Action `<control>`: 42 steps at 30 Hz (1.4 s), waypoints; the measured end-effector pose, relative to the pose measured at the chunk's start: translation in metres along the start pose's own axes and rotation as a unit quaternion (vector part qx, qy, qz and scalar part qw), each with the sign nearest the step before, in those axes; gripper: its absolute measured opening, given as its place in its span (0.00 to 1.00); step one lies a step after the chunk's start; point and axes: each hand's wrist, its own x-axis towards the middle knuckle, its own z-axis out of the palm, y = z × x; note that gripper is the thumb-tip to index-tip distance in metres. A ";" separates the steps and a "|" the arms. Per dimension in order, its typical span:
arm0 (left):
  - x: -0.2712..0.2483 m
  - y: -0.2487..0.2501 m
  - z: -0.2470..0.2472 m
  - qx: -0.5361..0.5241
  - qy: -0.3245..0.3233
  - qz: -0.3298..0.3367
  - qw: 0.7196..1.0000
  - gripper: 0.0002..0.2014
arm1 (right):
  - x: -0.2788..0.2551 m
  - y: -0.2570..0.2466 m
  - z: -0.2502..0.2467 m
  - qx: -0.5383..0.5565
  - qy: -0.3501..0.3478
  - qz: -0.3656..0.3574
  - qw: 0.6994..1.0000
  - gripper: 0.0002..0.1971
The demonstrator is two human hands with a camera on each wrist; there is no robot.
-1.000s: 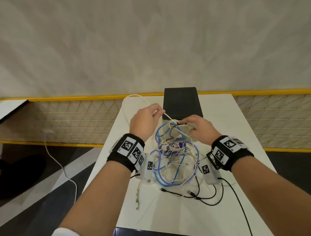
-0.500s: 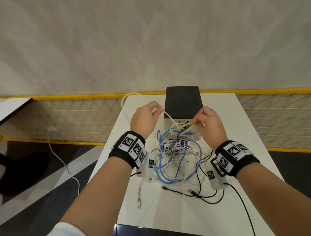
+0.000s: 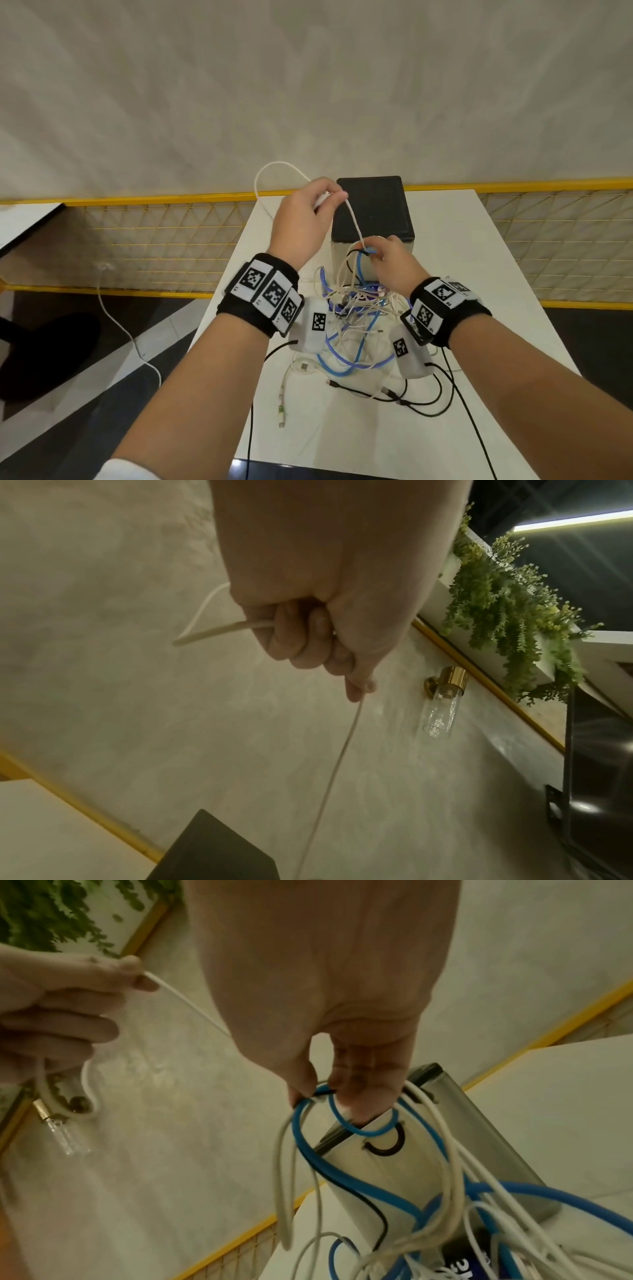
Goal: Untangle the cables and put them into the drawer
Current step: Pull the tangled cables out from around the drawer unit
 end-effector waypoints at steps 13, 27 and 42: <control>-0.015 -0.019 -0.014 0.263 -0.061 -0.038 0.962 0.26 | 0.001 -0.003 -0.023 -0.203 0.022 -0.110 0.973 0.11; -0.018 -0.018 0.012 0.266 -0.150 -0.010 0.952 0.13 | -0.007 0.009 -0.037 -0.045 -0.100 -0.047 0.993 0.10; -0.028 -0.027 0.009 0.373 -0.134 -0.058 0.916 0.11 | 0.005 0.003 -0.031 -0.135 -0.059 -0.037 0.988 0.07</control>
